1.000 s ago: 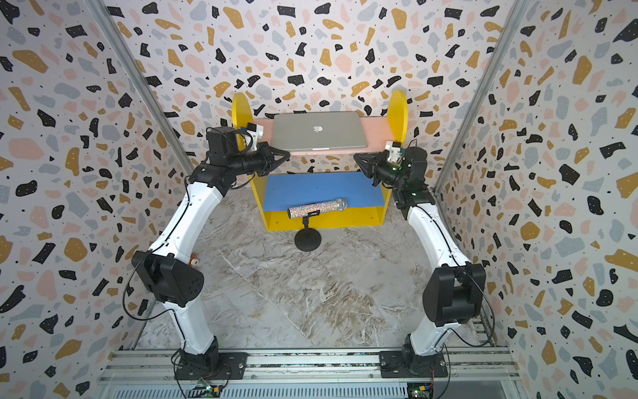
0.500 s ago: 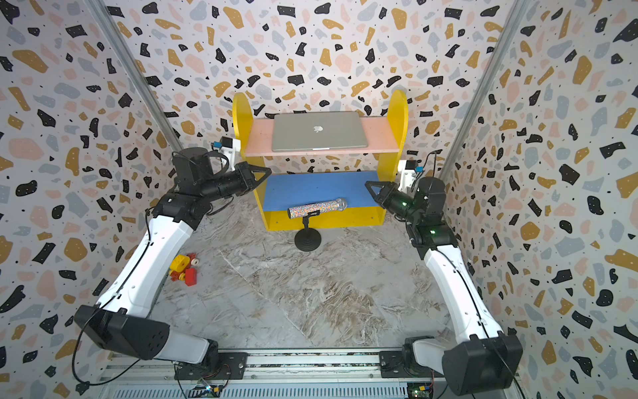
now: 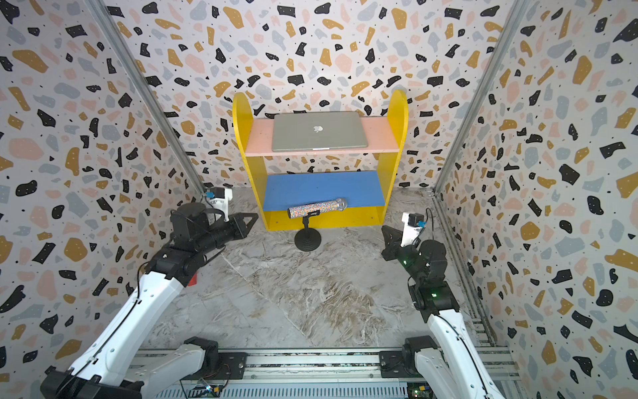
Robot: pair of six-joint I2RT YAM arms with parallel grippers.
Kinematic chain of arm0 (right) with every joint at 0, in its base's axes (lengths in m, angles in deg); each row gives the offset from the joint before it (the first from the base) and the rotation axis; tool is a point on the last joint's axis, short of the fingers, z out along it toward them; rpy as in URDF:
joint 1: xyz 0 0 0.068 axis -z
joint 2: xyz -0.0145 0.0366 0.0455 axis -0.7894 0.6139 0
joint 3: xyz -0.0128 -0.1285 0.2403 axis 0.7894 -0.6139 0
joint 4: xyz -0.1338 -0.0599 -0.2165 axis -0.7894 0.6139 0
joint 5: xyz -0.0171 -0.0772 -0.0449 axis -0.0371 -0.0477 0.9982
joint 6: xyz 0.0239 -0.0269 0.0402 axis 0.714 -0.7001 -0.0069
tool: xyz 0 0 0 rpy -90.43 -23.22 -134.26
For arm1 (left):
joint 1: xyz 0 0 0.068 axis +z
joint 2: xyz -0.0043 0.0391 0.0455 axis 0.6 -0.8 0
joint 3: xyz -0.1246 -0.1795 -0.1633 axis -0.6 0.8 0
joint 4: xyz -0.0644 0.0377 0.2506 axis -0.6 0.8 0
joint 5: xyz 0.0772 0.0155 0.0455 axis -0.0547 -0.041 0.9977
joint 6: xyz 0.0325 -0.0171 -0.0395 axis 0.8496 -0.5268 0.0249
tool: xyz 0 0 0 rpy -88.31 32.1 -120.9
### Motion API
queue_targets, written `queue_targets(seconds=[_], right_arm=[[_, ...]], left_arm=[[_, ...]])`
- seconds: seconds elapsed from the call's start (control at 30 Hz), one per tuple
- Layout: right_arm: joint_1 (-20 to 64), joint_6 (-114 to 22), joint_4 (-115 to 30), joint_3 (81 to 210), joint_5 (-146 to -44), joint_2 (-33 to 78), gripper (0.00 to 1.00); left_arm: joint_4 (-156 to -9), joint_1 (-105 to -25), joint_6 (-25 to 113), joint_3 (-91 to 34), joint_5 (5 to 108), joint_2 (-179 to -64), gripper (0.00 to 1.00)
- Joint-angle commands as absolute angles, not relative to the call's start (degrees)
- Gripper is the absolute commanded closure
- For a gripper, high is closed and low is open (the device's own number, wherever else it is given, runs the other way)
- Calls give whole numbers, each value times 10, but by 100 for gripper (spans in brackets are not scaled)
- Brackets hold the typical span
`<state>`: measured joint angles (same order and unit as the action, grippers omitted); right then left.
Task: Close the laptop lid and set it aside
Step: Reset both arms
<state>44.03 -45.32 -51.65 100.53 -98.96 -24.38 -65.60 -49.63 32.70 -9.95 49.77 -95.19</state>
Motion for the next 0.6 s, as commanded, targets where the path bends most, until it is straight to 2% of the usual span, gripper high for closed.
queue_targets(seconds=[0.0, 0.03, 0.1, 0.13, 0.27, 0.3, 0.33, 0.47, 0.57], right_arm=[[441, -518, -554, 964, -889, -264, 73], [442, -526, -560, 949, -871, -269, 67], [442, -544, -571, 923, -835, -278, 50], [442, -553, -574, 912, -814, -282, 42], [442, -588, -599, 875, -711, -283, 25], [442, -594, -620, 863, -682, -277, 15], [442, -596, -635, 855, -665, -269, 2], [442, -584, -706, 822, -624, -228, 0], [442, -580, -763, 792, -597, -197, 0]], left_arm=[[-741, -493, 372, -25, 612, -902, 83], [-754, -493, 379, 2, 641, -888, 76], [-784, -493, 390, 55, 696, -863, 51], [-795, -493, 391, 77, 734, -853, 42], [-833, -492, 403, 133, 842, -835, 11], [-842, -491, 403, 145, 877, -836, 2], [-853, -489, 407, 155, 899, -837, 0], [-922, -487, 424, 205, 971, -849, 0], [-967, -486, 448, 230, 987, -867, 0]])
